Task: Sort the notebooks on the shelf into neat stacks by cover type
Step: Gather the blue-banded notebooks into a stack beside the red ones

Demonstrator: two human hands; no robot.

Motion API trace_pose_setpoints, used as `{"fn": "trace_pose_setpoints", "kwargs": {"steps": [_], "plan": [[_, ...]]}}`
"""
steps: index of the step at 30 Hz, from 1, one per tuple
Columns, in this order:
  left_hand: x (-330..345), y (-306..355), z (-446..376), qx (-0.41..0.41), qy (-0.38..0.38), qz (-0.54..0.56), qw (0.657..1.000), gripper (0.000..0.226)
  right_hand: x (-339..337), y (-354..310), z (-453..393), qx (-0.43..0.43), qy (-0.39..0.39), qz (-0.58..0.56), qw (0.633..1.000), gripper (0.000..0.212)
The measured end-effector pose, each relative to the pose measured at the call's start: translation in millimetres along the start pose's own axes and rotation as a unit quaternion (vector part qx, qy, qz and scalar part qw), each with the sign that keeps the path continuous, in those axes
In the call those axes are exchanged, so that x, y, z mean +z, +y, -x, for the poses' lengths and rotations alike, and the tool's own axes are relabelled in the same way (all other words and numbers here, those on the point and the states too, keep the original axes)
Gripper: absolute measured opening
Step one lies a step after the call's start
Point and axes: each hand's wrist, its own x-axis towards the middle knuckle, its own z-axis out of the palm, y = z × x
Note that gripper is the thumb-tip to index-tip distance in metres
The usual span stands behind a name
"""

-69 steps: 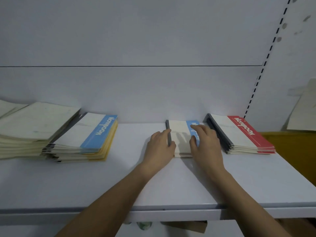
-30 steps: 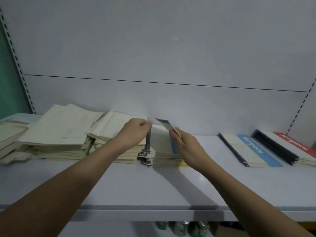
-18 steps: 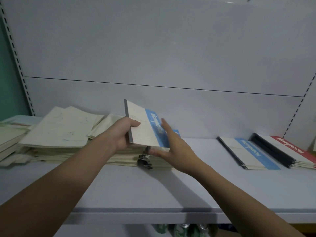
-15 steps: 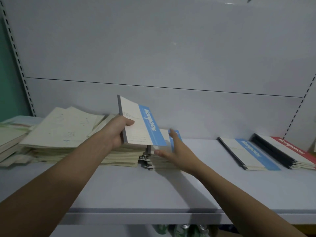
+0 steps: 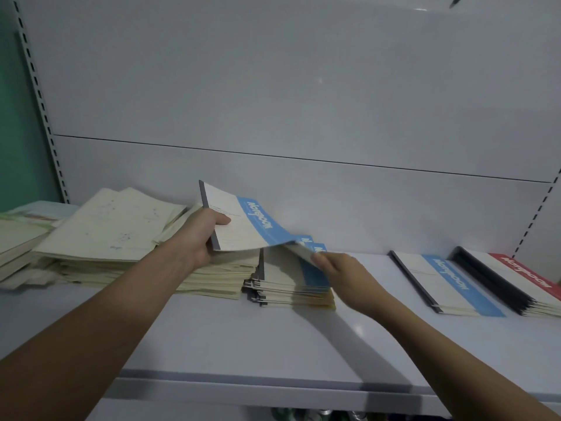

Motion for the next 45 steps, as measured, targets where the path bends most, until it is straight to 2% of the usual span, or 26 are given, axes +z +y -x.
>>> {"fn": "trace_pose_setpoints", "kwargs": {"steps": [3,6,8,11,12,14,16,19,22,25,27,29,33,35,37,41,43,45], "plan": [[5,-4,0,-0.005,-0.003,-0.029,1.000,0.029,-8,-4,-6,0.023,0.099,-0.110,0.989,0.045],[15,-12,2,-0.027,-0.033,-0.062,0.997,0.032,-12,-18,-9,0.003,0.171,-0.146,0.974,0.042],[25,-16,6,-0.047,-0.053,-0.053,0.996,0.029,-8,-30,-6,-0.044,0.145,-0.131,0.980,0.036],[35,-19,7,-0.087,-0.091,-0.015,0.992,0.042,8,-43,1,-0.120,0.036,-0.048,0.991,0.035],[36,-19,6,-0.089,-0.098,-0.011,0.991,0.042,13,-46,3,-0.153,0.005,-0.017,0.988,0.036],[32,-22,5,-0.071,-0.085,-0.029,0.993,0.034,17,-47,3,-0.177,-0.040,-0.026,0.983,0.036],[24,-23,2,-0.043,-0.060,-0.033,0.997,0.034,17,-41,0,-0.137,-0.025,-0.090,0.986,0.037],[10,-16,0,-0.009,-0.030,-0.017,0.999,0.035,18,-20,-12,-0.041,0.050,-0.139,0.988,0.045],[1,-9,-1,0.018,0.001,0.000,1.000,0.035,21,-2,-19,-0.005,0.011,-0.059,0.998,0.054],[-4,-11,-1,0.027,0.020,0.005,0.999,0.035,24,4,-12,-0.031,-0.070,0.085,0.993,0.062],[-6,-16,-4,0.021,0.022,0.003,1.000,0.035,27,4,-4,-0.058,-0.092,0.151,0.983,0.059],[-6,-19,-5,0.016,0.022,0.009,1.000,0.036,27,4,2,-0.069,-0.075,0.168,0.980,0.050],[0,-22,-8,0.051,0.056,0.045,0.996,0.036,12,12,2,-0.023,-0.078,0.117,0.990,0.037],[4,-22,-8,0.076,0.083,0.067,0.991,0.037,1,22,0,-0.004,-0.050,0.045,0.998,0.031],[8,-23,-8,0.078,0.085,0.083,0.990,0.037,-8,30,0,-0.006,0.028,-0.017,0.999,0.033],[18,-28,-3,0.049,0.038,0.056,0.996,0.037,-16,32,-1,0.013,0.186,-0.140,0.972,0.036],[28,-35,0,0.038,0.013,0.032,0.999,0.034,-18,26,1,-0.004,0.216,-0.156,0.964,0.030],[42,-42,3,0.037,-0.016,0.011,0.999,0.031,-18,21,6,-0.033,0.208,-0.144,0.967,0.025]]}}
